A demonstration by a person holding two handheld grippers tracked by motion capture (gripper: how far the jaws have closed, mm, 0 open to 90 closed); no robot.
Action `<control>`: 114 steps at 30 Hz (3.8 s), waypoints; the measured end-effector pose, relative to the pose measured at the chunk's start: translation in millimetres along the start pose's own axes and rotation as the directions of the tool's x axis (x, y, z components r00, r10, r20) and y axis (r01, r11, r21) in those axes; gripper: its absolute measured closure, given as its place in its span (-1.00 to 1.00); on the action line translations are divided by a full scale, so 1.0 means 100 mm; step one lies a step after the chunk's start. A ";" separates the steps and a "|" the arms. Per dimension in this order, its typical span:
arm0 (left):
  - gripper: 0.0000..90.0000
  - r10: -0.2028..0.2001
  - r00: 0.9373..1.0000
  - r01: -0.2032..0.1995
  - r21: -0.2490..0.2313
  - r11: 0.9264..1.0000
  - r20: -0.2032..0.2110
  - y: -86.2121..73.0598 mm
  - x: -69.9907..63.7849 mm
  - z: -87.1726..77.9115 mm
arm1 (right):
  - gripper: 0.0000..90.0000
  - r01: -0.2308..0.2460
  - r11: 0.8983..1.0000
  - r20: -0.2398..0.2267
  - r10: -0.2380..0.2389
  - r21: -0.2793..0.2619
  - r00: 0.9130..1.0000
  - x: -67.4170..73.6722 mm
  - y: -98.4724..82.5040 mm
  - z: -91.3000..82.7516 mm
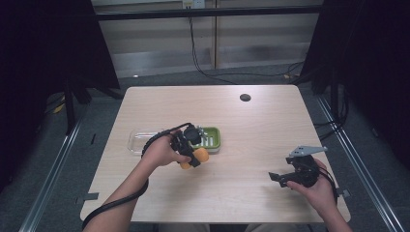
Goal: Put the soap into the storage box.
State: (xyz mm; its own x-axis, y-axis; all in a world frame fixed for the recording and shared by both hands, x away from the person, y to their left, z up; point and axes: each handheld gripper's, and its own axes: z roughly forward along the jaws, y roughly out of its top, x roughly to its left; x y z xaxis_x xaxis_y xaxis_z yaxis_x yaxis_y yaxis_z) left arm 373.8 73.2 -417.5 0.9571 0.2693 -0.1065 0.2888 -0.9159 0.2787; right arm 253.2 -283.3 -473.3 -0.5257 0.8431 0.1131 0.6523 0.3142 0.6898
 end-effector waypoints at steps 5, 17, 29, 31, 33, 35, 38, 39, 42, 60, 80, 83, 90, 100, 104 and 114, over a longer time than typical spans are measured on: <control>0.11 -0.004 1.000 0.004 -0.007 1.000 0.009 0.02 0.01 -0.02 | -0.87 -0.008 1.000 -0.002 0.008 0.003 1.000 0.00 0.00 0.00; 0.11 -0.007 1.000 0.007 -0.003 1.000 0.002 0.08 0.05 -0.08 | -0.94 -0.011 1.000 -0.016 0.011 -0.006 1.000 -0.01 0.01 -0.01; 0.11 -0.010 1.000 0.010 -0.001 1.000 -0.005 0.15 0.11 -0.12 | -0.95 -0.005 1.000 -0.026 0.006 0.002 1.000 0.00 0.00 -0.01; 0.11 -0.008 1.000 0.008 0.007 1.000 -0.005 0.16 0.11 -0.13 | -0.95 -0.009 1.000 -0.027 0.010 0.002 1.000 0.00 0.00 0.00; 0.11 -0.018 1.000 0.018 0.003 1.000 -0.010 0.16 0.11 -0.12 | -0.95 -0.013 1.000 -0.030 0.013 0.002 0.999 -0.01 0.00 0.00; 0.11 -0.012 1.000 0.012 0.006 1.000 -0.010 0.17 0.13 -0.12 | -0.95 -0.011 1.000 -0.030 0.011 0.004 0.999 -0.01 0.00 0.00; 0.11 -0.009 1.000 0.009 0.009 1.000 -0.003 0.17 0.14 -0.13 | -0.95 -0.015 1.000 -0.032 0.015 0.001 0.999 0.00 0.00 -0.01; 0.11 -0.009 1.000 0.009 0.009 1.000 -0.003 0.17 0.14 -0.13 | -0.95 -0.015 1.000 -0.032 0.015 0.001 0.999 0.00 0.00 -0.01; 0.11 -0.020 1.000 0.020 0.000 1.000 -0.021 0.17 0.13 -0.13 | -0.95 -0.015 1.000 -0.035 0.015 0.000 0.999 0.00 0.01 0.00; 0.11 -0.028 1.000 0.028 -0.006 1.000 -0.008 0.19 0.26 -0.20 | -0.95 -0.004 1.000 -0.033 0.004 0.014 0.999 0.01 0.01 0.02; 0.11 -0.035 0.999 0.035 -0.005 0.999 -0.020 0.26 0.35 -0.21 | -0.95 0.003 1.000 -0.037 -0.002 0.019 0.999 0.01 0.01 0.04; 0.11 -0.028 0.999 0.028 -0.001 1.000 -0.025 0.26 0.36 -0.21 | -0.95 0.005 1.000 -0.039 -0.004 0.019 0.999 0.02 0.01 0.04; 0.11 -0.036 0.999 0.036 -0.009 0.999 -0.027 0.28 0.38 -0.21 | -0.95 0.010 1.000 -0.040 -0.009 0.022 0.999 0.02 0.01 0.04; 0.11 -0.043 0.999 0.042 -0.014 0.999 -0.028 0.31 0.42 -0.21 | -0.95 0.018 1.000 -0.037 -0.017 0.020 0.999 0.02 0.01 0.04; 0.11 -0.040 0.999 0.040 -0.015 0.999 -0.022 0.31 0.44 -0.21 | -0.95 0.018 1.000 -0.036 -0.017 0.022 0.999 0.02 0.01 0.04; 0.11 -0.032 0.999 0.032 0.005 0.999 -0.027 0.34 0.47 -0.18 | -0.95 0.020 0.999 -0.037 -0.019 0.027 0.999 0.03 0.02 0.04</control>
State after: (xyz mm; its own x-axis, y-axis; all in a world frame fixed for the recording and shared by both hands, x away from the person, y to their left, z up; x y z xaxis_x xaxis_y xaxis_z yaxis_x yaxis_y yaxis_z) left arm 428.9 60.4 -395.8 0.9476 0.3066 -0.0893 0.3194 -0.9081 0.2707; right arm 254.9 -278.4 -474.8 -0.5582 0.8200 0.1263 0.6557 0.3428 0.6727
